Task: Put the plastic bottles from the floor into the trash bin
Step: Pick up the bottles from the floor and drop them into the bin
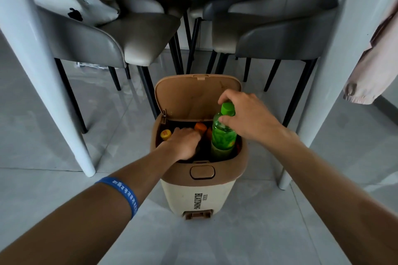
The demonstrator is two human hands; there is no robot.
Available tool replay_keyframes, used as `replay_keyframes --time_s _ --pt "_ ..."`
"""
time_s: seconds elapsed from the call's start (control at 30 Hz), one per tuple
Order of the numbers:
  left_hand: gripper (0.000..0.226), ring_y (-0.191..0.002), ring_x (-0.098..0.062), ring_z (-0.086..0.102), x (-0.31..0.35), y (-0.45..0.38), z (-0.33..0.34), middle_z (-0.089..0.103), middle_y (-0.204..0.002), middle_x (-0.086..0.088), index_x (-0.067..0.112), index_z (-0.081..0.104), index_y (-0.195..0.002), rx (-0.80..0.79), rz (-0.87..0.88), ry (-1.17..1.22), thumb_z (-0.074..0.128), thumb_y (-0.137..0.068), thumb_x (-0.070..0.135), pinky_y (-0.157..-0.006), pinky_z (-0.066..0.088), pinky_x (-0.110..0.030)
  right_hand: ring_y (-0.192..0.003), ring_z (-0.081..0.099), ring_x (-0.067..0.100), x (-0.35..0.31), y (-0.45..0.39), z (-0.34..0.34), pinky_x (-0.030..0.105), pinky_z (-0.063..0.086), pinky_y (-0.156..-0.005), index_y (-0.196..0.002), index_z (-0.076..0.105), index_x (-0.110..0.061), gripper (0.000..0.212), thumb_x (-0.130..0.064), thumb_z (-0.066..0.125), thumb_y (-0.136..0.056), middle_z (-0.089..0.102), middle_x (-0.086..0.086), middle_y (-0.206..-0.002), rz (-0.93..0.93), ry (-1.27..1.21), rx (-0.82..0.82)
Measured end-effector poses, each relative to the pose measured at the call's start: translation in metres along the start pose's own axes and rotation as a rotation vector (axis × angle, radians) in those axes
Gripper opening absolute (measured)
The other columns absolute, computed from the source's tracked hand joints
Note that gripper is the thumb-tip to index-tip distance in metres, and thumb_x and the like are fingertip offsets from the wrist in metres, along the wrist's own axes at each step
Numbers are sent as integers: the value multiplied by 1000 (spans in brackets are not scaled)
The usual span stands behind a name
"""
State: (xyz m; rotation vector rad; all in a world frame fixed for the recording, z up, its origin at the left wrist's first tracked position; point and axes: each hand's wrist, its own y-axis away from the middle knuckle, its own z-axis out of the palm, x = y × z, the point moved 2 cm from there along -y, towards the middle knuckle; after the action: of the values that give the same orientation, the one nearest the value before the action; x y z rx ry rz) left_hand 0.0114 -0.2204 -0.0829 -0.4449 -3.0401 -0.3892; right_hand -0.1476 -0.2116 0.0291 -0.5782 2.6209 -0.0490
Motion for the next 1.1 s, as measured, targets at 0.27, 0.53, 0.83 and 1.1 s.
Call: replay_keyframes --time_s 0.27,0.53,0.83,1.1 --pt "22 -78 -12 66 -16 20 -82 72 -84 5 21 75 -90 -31 -33 375 79 -71 30 -64 52 -30 -121 46 25 10 -9 -6 36 41 -97 -126 60 -24 41 -20 69 -86 52 4 -129 -2 32 -50" --pt "32 -86 -16 65 -16 20 -59 70 -94 5 21 72 -101 9 -28 300 85 -73 30 -77 56 -38 -100 60 30 25 4 60 39 49 -82 -103 59 -14 16 -17 65 -88 61 11 -104 -13 247 -193" --pt "20 -63 -7 61 -36 62 -73 69 -74 6 18 72 -78 465 -127 245 63 -91 32 -55 45 -21 -78 64 18 38 -2 67 31 48 -70 -80 72 -18 15 -29 66 -89 66 -1 -80 -79 151 -100" --pt "12 -97 -26 63 -68 80 3 68 -110 -11 14 64 -100 111 -622 1024 60 -93 22 -90 54 -42 -129 46 28 62 -17 45 44 42 -105 -143 35 -22 62 -17 64 -88 44 7 -146 584 -757 219"
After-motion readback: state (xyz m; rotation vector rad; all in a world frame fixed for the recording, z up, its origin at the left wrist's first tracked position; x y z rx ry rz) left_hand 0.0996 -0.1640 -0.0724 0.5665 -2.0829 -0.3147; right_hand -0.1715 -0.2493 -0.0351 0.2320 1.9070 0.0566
